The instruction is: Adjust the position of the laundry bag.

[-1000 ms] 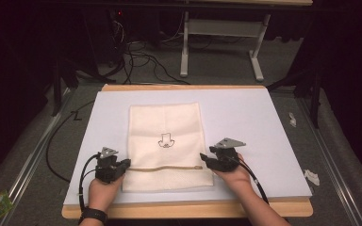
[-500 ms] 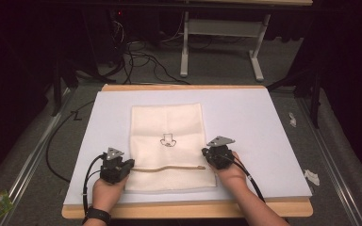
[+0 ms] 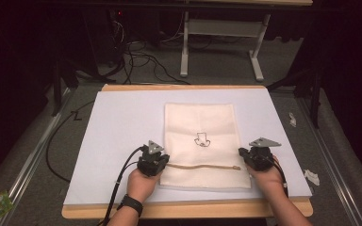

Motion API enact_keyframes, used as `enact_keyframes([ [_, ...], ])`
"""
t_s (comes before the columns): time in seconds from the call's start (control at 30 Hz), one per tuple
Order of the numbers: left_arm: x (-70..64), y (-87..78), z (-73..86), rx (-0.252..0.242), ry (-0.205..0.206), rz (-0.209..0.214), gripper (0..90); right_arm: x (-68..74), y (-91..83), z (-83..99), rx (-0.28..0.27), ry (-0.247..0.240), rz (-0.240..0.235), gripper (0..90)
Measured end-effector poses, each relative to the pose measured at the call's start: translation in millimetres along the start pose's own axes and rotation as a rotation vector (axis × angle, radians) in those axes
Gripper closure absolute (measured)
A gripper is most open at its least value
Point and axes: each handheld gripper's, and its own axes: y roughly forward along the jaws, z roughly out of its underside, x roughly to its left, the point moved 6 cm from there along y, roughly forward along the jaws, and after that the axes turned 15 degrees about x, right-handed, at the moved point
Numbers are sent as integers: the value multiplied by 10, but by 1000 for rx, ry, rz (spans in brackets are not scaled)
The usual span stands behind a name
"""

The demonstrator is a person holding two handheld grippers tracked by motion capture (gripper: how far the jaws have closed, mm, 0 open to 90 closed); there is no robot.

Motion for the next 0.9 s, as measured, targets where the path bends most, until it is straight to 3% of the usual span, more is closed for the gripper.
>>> enact_keyframes([
  [0.17,65,-165,90,-7,1,-10,845,-6,20,-8,-13,9,-33,865],
  [0.3,94,-292,149,-32,12,-24,881,58,58,-2,2,-14,-36,866],
  [0.4,126,-344,222,-68,-15,-6,884,110,68,-34,-2,-24,-46,871],
  [0.47,150,-288,265,-84,-52,22,822,124,58,-49,-9,-24,-32,841],
  [0.57,142,-251,249,-89,-42,43,710,67,-8,-41,-26,-10,-8,812],
  [0.63,142,-231,216,-118,-54,60,596,18,-55,-16,-36,14,-9,790],
  [0.73,158,-138,165,-103,-82,92,560,-42,-88,53,-28,38,-16,759],
  [0.9,154,-52,156,-70,-98,98,548,-73,-66,137,-7,69,-41,692],
])
